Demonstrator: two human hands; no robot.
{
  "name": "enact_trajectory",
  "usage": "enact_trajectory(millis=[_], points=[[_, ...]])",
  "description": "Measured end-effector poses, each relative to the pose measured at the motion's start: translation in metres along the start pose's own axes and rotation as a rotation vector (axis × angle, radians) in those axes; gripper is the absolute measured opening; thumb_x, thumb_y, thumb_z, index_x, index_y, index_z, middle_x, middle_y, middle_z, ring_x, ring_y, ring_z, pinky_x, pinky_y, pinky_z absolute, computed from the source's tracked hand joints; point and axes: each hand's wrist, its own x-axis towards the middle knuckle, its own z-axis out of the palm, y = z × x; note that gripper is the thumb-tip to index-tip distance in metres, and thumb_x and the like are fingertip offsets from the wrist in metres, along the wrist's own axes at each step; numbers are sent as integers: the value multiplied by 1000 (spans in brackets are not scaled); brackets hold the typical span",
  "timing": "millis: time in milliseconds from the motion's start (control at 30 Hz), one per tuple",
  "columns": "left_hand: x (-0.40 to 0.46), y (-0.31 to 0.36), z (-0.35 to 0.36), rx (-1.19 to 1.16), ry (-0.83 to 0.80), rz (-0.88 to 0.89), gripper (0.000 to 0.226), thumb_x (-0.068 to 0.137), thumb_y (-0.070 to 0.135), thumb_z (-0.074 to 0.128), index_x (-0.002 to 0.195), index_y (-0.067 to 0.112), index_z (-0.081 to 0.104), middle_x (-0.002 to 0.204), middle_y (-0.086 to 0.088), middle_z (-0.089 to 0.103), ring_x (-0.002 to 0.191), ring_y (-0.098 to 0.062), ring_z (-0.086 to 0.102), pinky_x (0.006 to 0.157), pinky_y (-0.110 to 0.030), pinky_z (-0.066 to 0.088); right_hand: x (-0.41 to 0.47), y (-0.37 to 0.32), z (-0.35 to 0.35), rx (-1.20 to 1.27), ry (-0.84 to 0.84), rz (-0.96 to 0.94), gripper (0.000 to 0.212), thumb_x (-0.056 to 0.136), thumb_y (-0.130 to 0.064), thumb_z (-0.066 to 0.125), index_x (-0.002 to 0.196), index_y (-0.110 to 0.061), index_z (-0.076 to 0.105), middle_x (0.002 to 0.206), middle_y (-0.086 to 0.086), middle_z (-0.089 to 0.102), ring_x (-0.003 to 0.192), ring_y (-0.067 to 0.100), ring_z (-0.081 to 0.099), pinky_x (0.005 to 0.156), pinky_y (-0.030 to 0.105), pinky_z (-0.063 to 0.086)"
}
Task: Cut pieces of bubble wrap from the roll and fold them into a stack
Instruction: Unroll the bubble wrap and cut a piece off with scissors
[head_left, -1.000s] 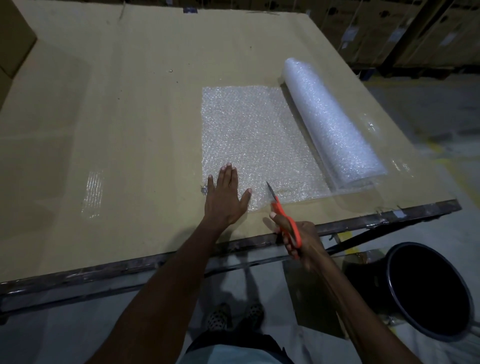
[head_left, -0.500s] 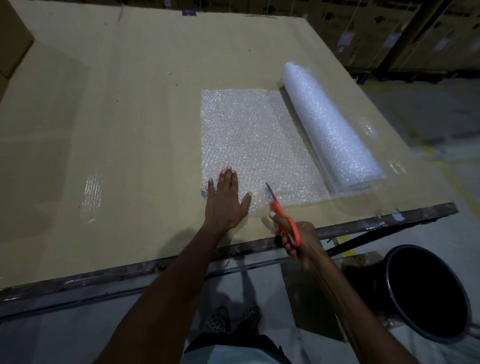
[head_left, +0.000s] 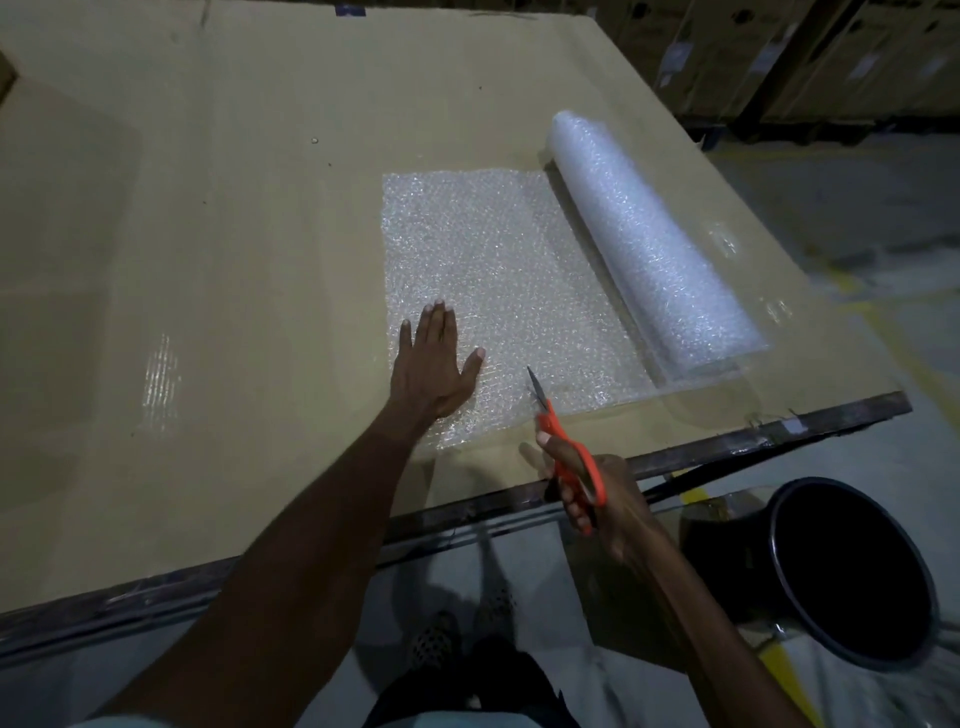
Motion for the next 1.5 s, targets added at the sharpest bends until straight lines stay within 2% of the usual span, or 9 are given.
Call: enact_trajectory(millis=[167, 533, 800, 933, 1067, 1167, 1500], points=[[-2, 0, 1, -26, 31, 4, 82, 101, 58, 23, 159, 3, 6, 167, -12, 0, 155, -23, -4, 124, -45, -5, 7, 11, 0, 39, 20, 2, 42, 76, -40, 85, 74, -2, 68, 49, 5, 45, 37, 13, 32, 37, 20, 22], [-3, 1, -1, -44, 36, -7, 80, 102, 57, 27, 159, 4, 5, 167, -12, 0, 155, -23, -4, 124, -44, -5, 14, 2, 7, 55, 27, -41, 42, 80, -39, 85, 84, -1, 70, 47, 4, 51, 35, 11, 37, 35, 18, 25], [-3, 0, 0, -48, 32, -4, 81, 102, 58, 25, 159, 4, 3, 167, -11, -2, 154, -22, -6, 124, -43, -6, 20, -8, 8, 37, 31, -29, 38, 81, -36, 84, 77, -1, 69, 49, 5, 51, 31, 9, 37, 35, 16, 25], [-3, 0, 0, -45, 27, -4, 81, 102, 58, 23, 159, 5, 1, 167, -11, -4, 154, -21, -7, 124, -45, -5, 23, -14, 11, 39, -10, -19, 38, 80, -41, 84, 77, -6, 68, 54, 7, 52, 36, 12, 39, 37, 18, 27], [-4, 0, 0, -54, 42, 1, 80, 102, 57, 25, 159, 4, 3, 167, -12, -2, 154, -23, -5, 124, -44, -5, 25, -19, 8, 58, -14, -32, 36, 82, -34, 84, 74, -2, 69, 52, 8, 50, 32, 10, 37, 33, 16, 25], [-3, 0, 2, -48, 36, 3, 81, 102, 58, 23, 159, 4, 2, 167, -12, -3, 154, -22, -6, 124, -44, -5, 29, -22, 11, 47, -19, -28, 39, 80, -40, 85, 78, -5, 68, 56, 9, 50, 36, 12, 38, 35, 18, 26], [-3, -1, 2, -57, 43, 4, 81, 102, 59, 23, 159, 5, 2, 167, -11, -4, 154, -22, -6, 124, -43, -7, 43, -32, 16, 115, -100, -19, 41, 79, -38, 85, 71, -7, 60, 51, 6, 44, 35, 12, 35, 35, 17, 24]])
